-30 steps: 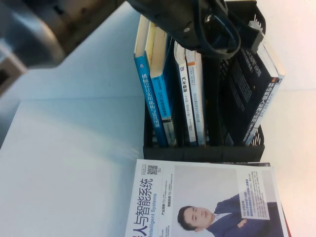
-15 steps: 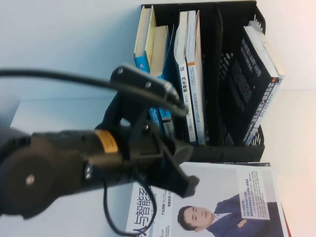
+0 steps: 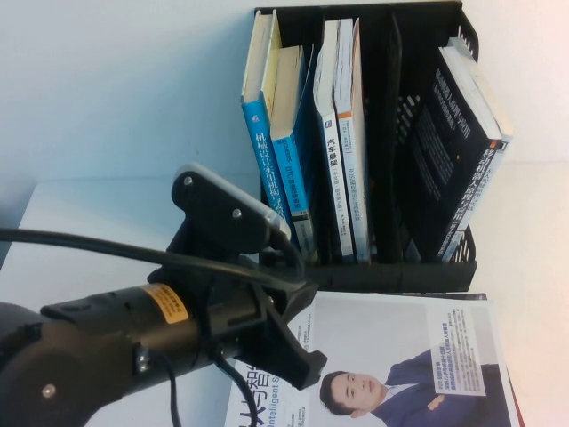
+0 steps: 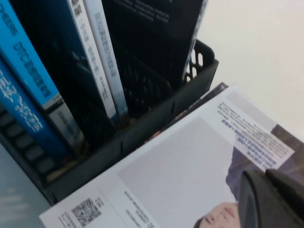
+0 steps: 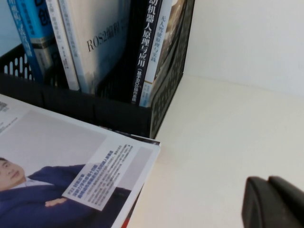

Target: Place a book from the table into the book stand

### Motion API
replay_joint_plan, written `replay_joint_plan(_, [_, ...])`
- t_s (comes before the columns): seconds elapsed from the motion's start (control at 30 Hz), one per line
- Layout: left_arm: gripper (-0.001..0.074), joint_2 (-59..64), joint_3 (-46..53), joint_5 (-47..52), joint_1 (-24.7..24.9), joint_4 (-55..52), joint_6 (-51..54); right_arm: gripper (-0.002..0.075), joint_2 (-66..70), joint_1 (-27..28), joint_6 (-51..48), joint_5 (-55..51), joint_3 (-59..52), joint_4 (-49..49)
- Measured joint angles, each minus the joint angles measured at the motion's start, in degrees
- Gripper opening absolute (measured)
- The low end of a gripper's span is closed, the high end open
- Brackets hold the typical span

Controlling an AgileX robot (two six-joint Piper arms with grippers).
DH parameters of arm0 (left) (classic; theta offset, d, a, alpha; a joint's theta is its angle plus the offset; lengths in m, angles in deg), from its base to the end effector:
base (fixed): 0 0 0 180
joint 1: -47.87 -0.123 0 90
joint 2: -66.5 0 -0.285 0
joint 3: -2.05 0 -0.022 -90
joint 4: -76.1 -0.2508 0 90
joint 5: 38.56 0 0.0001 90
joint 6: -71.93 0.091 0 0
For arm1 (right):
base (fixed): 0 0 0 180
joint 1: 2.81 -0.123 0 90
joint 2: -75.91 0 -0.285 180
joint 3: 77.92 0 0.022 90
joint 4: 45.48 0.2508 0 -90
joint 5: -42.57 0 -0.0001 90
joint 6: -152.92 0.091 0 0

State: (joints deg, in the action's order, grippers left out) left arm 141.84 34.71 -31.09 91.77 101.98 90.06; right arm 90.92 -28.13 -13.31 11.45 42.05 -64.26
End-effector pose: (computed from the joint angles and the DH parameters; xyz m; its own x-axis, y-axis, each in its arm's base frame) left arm 0.1806 -0.1810 0.3041 -0.3947 0.1976 -0.8973 0.6834 0.7159 -0.1430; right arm 0.0499 0.0068 0.2598 -0.2187 -0.1503 -0.9641 -0.2859 0.9546 -0.0839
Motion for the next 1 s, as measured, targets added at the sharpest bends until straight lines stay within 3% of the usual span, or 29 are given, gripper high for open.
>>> replay_joint_plan(0.17, [-0.0002, 2.62, 0.0, 1.46, 0.0, -0.13, 0.21, -0.0003, 0.0, 0.0, 0.0, 0.0, 0.0, 0.0])
replay_joint_plan(0.33, [-0.0002, 4.6, 0.0, 1.8, 0.0, -7.1, 8.51, -0.0003, 0.0, 0.0, 0.0, 0.0, 0.0, 0.0])
replay_joint_plan(0.57, [-0.0002, 0.77, 0.22, -5.57, -0.37, -11.11, 16.51, -0.0003, 0.0, 0.0, 0.0, -0.91, 0.0, 0.0])
replay_joint_plan(1.0, [-0.0002, -11.58, 10.62, -1.38, -11.27, -0.78, 10.45, -0.0003, 0.0, 0.0, 0.0, -1.69, 0.0, 0.0])
